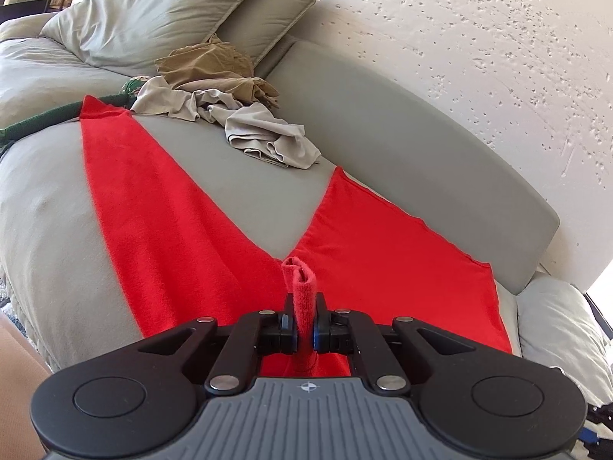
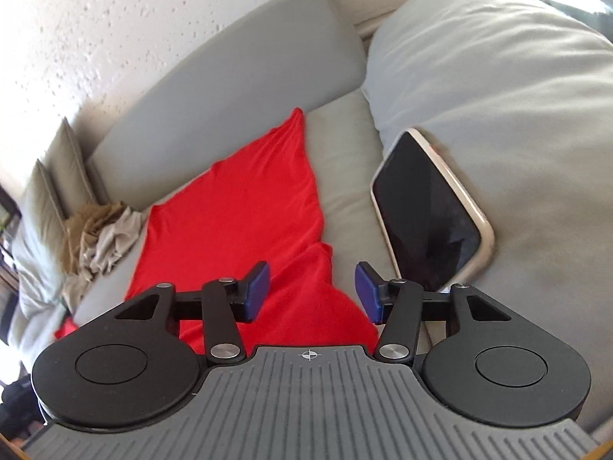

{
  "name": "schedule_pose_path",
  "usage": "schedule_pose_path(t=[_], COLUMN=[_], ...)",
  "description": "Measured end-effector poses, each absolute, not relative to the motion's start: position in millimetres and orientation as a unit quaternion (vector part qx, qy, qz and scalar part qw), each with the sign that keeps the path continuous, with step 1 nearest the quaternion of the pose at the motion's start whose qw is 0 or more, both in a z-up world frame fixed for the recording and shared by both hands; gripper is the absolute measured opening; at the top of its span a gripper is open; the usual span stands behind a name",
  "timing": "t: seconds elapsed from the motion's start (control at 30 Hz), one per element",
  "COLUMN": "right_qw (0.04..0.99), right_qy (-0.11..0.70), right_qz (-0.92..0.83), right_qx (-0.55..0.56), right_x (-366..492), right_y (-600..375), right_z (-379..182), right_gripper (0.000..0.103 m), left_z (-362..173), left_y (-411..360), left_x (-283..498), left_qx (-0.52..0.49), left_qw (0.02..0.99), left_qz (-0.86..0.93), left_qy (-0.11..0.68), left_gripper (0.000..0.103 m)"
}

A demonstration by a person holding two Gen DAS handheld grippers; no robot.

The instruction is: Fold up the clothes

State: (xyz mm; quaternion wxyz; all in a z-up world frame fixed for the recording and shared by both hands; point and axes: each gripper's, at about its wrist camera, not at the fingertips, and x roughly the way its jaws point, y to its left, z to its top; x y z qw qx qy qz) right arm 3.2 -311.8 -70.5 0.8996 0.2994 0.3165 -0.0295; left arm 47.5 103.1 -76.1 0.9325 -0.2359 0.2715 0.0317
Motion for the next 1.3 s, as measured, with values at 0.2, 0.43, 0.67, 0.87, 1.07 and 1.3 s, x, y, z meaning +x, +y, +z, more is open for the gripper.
schedule_pose_path(t=[0.2, 0.43, 0.67, 0.87, 1.07, 1.3], right_qw=[0.912, 0.932, 0.932, 0.937, 0.916, 0.931], right_qy=[0.330, 0.333, 0.333, 0.306, 0.331, 0.289], right_qz=[-0.034, -0.014, -0.016, -0.091, -0.116, -0.083], right_qx=[0.242, 0.139, 0.140, 0.141, 0.196, 0.206], right_x=[-17, 27, 50, 44, 46, 22], right_y=[-303, -282, -283, -293, -315, -304], right_z=[-78, -88, -100, -95, -105, -85], right_gripper=[0.051, 0.050, 0.003, 0.002, 0.000, 0.007], left_z=[-77, -75, -78, -81, -91, -65], left_y=[101, 96, 99, 110, 113, 98], left_x=[46, 46, 51, 51, 54, 26], left_qx=[-0.244, -0.244, -0.251, -0.288, -0.265, -0.159], left_qw=[0.930, 0.934, 0.932, 0.923, 0.917, 0.951], left_qz=[0.025, 0.004, 0.001, -0.001, 0.069, 0.146], left_qy=[0.273, 0.262, 0.263, 0.254, 0.291, 0.221], left_gripper=[0.004, 0.004, 0.004, 0.004, 0.004, 0.021])
